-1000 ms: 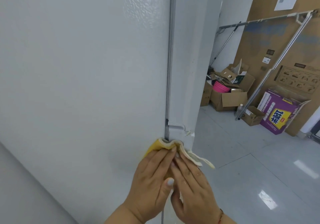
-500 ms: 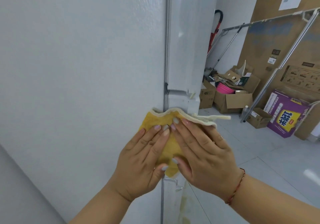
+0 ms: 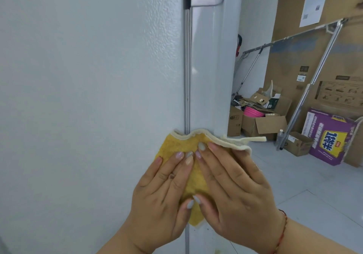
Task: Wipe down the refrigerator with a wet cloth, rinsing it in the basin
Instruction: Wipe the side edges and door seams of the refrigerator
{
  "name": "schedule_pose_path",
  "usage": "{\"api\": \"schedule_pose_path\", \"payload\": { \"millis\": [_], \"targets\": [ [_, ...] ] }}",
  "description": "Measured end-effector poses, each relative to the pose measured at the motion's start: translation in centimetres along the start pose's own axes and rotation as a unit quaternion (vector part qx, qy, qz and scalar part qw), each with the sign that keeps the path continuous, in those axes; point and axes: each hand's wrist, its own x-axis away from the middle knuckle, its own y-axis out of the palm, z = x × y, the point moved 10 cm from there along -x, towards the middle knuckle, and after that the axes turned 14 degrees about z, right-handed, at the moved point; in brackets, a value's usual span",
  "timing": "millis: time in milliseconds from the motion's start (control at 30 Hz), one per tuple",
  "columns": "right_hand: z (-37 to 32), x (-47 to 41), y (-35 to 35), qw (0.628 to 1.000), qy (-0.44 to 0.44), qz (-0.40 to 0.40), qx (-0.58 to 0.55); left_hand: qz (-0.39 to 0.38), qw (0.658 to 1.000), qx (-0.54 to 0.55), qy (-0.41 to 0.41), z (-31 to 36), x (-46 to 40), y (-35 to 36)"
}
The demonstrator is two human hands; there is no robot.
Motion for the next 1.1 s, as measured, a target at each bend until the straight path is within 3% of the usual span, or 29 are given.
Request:
{"api": "schedule_pose_path", "payload": {
  "millis": [333, 500, 700, 867, 967, 1033, 1100],
  "targets": [
    [-3.5, 5.4, 0.9, 0.998, 0.037, 0.024, 0.034, 0.025, 0.999, 0.009, -0.026, 1.7, 6.1, 1.1],
    [-2.3, 2.9, 0.5, 0.995, 0.046, 0.007, 0.087, 0.037, 0.999, 0.018, -0.024, 1.2, 2.8, 0.6],
    [0.1, -4.6, -1.1, 0.990, 0.051, 0.042, 0.126, 0.025, 0.998, 0.041, -0.037, -0.8, -3.4, -0.7],
    [2.2, -9.0, -2.4, 0.998, 0.036, 0.054, 0.027, 0.027, 0.998, 0.034, -0.048, -1.2, -5.0, -0.8],
    [4.7, -8.2, -4.7, 0.981, 0.115, 0.125, -0.096, 0.051, 0.996, 0.021, -0.063, -1.2, -7.0, -0.8],
    [7.3, -7.3, -4.8, 0.936, 0.231, 0.154, -0.215, 0.066, 0.996, 0.020, -0.064, -1.1, -9.9, -1.1],
    [9.0, -7.0, -3.3, 0.856, 0.332, 0.153, -0.366, 0.074, 0.994, 0.026, -0.076, -1.2, -13.2, -1.3]
  ]
}}
